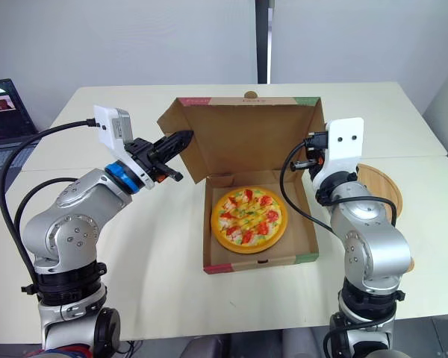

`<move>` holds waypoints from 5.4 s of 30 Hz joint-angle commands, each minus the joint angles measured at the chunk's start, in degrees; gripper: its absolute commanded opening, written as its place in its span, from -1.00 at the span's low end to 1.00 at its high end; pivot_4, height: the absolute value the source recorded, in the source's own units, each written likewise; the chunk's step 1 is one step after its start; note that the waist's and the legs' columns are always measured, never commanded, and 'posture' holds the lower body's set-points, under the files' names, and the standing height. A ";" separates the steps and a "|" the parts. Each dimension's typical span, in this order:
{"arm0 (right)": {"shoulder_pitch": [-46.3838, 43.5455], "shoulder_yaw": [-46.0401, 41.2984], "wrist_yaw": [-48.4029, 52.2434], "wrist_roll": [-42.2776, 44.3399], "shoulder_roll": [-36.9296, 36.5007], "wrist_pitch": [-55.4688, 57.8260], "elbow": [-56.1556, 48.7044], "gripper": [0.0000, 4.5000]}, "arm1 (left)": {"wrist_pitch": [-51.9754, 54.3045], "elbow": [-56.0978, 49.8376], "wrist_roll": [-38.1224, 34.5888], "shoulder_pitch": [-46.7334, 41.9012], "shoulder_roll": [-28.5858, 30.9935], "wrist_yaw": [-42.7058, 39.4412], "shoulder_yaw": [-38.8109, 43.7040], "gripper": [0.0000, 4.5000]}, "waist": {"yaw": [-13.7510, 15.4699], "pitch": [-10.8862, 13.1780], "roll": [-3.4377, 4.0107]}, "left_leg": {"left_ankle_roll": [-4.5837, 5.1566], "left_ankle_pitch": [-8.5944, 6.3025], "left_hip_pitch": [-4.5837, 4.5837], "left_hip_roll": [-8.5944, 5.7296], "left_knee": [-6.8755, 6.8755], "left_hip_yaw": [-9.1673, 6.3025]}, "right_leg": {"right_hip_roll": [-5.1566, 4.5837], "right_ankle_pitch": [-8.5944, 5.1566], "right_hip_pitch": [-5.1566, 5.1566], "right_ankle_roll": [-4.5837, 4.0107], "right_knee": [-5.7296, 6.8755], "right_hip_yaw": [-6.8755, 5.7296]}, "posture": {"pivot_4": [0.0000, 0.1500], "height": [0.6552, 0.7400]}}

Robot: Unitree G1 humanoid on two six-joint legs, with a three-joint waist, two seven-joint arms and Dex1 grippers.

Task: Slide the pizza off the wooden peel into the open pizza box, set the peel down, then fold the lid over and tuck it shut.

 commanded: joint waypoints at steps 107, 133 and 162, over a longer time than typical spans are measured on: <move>-1.89 -1.40 1.14 5.33 4.35 16.44 -8.36 -1.00 | 14.44 -6.44 -12.06 -0.27 -12.01 12.85 -2.51 -0.99 | 0.59 -0.54 0.12 | -0.03 0.04 0.06 0.03 -0.05 0.03 | 0.03 0.04 0.02 -0.01 -0.01 0.04 | 1.00 1.00; 27.72 8.97 2.35 2.49 0.66 -18.86 -8.26 -0.90 | -0.39 -15.64 -5.31 20.94 -6.25 7.95 -8.24 -1.00 | 0.62 -1.21 0.07 | 0.01 0.00 0.94 0.14 -0.29 0.13 | 0.15 0.02 0.83 0.00 -0.35 0.13 | 1.00 1.00; 21.00 -20.67 24.68 26.56 -33.60 -13.44 3.57 -0.63 | -7.58 -12.78 -0.78 21.74 -4.93 6.27 -10.31 -1.00 | 1.80 -1.11 0.08 | 0.45 -0.24 1.65 0.10 -0.30 0.01 | 0.14 -0.25 1.85 0.23 -0.52 0.03 | 1.00 1.00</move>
